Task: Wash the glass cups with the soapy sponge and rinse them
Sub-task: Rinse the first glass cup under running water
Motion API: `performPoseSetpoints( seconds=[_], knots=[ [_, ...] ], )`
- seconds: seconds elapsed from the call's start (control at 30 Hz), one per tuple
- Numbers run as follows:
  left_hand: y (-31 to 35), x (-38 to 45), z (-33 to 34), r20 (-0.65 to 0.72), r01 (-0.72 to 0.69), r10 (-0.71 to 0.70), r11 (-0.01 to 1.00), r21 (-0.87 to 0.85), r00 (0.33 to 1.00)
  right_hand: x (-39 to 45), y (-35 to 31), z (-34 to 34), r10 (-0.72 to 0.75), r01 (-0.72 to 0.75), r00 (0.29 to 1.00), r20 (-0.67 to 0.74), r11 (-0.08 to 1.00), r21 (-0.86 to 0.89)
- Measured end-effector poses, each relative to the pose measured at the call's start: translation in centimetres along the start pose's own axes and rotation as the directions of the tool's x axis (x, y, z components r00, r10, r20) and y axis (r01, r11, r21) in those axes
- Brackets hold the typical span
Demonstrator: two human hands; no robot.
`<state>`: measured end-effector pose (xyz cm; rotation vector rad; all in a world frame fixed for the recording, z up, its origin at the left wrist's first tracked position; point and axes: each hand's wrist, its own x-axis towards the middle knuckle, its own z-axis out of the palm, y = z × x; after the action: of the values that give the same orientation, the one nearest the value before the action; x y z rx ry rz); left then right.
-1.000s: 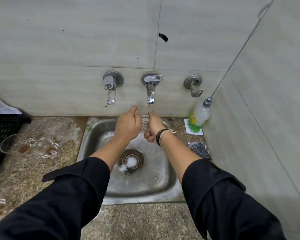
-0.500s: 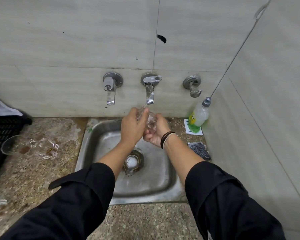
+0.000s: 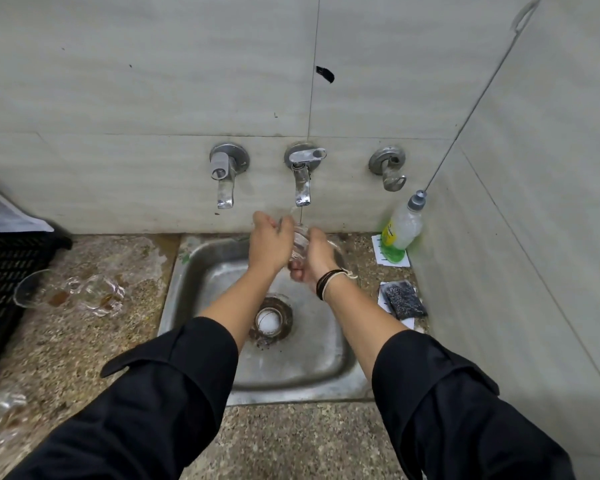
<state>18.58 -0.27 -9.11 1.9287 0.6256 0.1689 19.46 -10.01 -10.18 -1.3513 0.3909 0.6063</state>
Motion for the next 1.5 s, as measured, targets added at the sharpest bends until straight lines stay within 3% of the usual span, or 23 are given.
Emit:
performPoseSetpoints(
  seconds=[0.07,0.13,0.2,0.27,0.33,0.4,0.47,0.53,0.57,0.63,0.73,0.8,0.87,0.93,1.03,1.1,1.13,1.23,1.3,1.4,1.5],
  knots=[
    [1.3,0.6,-0.9,0.179,0.244,-0.221,0.963,-0.117,0.959,0.2,0.1,-0.4,-0.265,0.258,0.964,0.027,0.903,-0.344],
    [1.6,1.3,-1.5,0.319,0.466,-0.378,0.842,-0.272,0.869,0.2,0.5,-0.6,-0.439,0.442,0.889,0.133,0.744,-0.501],
    [1.5,1.9,-1.0,0.389,0.528,-0.362,0.655,-0.54,0.847,0.0,0.1,0.0,-0.507,0.507,0.847,0.157,0.685,-0.522],
    [1.2,1.5,0.0,0.378,0.481,-0.299,0.511,-0.712,0.876,0.2,-0.5,1.0,-0.446,0.439,0.891,0.086,0.799,-0.411],
    [0.4,0.9,1.0,0.351,0.46,-0.299,0.514,-0.724,0.887,0.6,-0.7,1.3,-0.313,0.31,0.949,0.026,0.919,-0.245],
    [-0.2,0.8,1.2,0.437,0.524,-0.289,0.495,-0.693,0.851,0.5,-0.6,0.9,-0.333,0.323,0.942,0.032,0.881,-0.346],
    [-1.0,1.3,0.6,0.507,0.59,-0.311,0.518,-0.619,0.804,0.7,-0.5,0.0,-0.503,0.452,0.857,0.111,0.633,-0.629],
    [-1.4,1.5,0.3,0.447,0.536,-0.306,0.586,-0.607,0.841,0.8,-1.5,-0.5,-0.623,0.532,0.748,0.229,0.355,-0.769],
    [-1.4,1.4,0.2,0.408,0.491,-0.285,0.627,-0.605,0.867,1.0,-2.1,-0.3,-0.642,0.559,0.712,0.285,0.273,-0.783],
    [-1.3,1.0,0.5,0.363,0.412,-0.231,0.71,-0.571,0.902,1.8,-3.3,0.4,-0.595,0.512,0.732,0.331,0.162,-0.843],
    [-1.3,1.0,0.7,0.31,0.362,-0.217,0.749,-0.555,0.926,3.2,-4.9,1.6,-0.442,0.395,0.83,0.34,0.037,-0.918],
    [-1.6,1.9,0.3,0.3,0.402,-0.274,0.716,-0.57,0.914,3.6,-5.2,2.2,-0.359,0.395,0.864,0.354,0.046,-0.918],
    [-1.8,2.6,-0.5,0.348,0.468,-0.314,0.624,-0.626,0.883,3.3,-5.2,2.4,-0.324,0.441,0.867,0.378,0.148,-0.885],
    [-2.7,3.4,-1.0,0.342,0.448,-0.292,0.649,-0.615,0.893,2.9,-5.1,2.3,-0.302,0.48,0.859,0.413,0.197,-0.855],
    [-3.5,3.6,-0.8,0.251,0.321,-0.218,0.796,-0.514,0.943,2.8,-5.4,2.4,-0.314,0.428,0.867,0.387,0.07,-0.901],
    [-3.4,3.4,-0.4,0.21,0.293,-0.214,0.813,-0.503,0.954,2.2,-5.6,2.8,-0.316,0.395,0.868,0.383,-0.027,-0.918],
    [-3.5,3.4,-0.4,0.2,0.296,-0.223,0.809,-0.509,0.954,2.1,-5.6,2.8,-0.316,0.407,0.865,0.389,-0.011,-0.913],
    [-3.5,3.6,-1.0,0.229,0.345,-0.26,0.756,-0.556,0.938,2.0,-4.7,1.8,-0.27,0.504,0.852,0.448,0.196,-0.841],
    [-3.4,3.7,-1.3,0.298,0.339,-0.205,0.782,-0.523,0.932,2.0,-4.1,0.7,-0.242,0.505,0.859,0.45,0.271,-0.819],
    [-2.8,2.7,-1.2,0.413,0.266,-0.04,0.82,-0.506,0.91,2.5,-4.2,0.1,-0.356,0.397,0.894,0.274,0.34,-0.853],
    [-2.7,1.7,-0.9,0.457,0.27,0.068,0.727,-0.632,0.887,3.0,-4.4,0.4,-0.377,0.283,0.925,0.053,0.588,-0.758]
  ],
)
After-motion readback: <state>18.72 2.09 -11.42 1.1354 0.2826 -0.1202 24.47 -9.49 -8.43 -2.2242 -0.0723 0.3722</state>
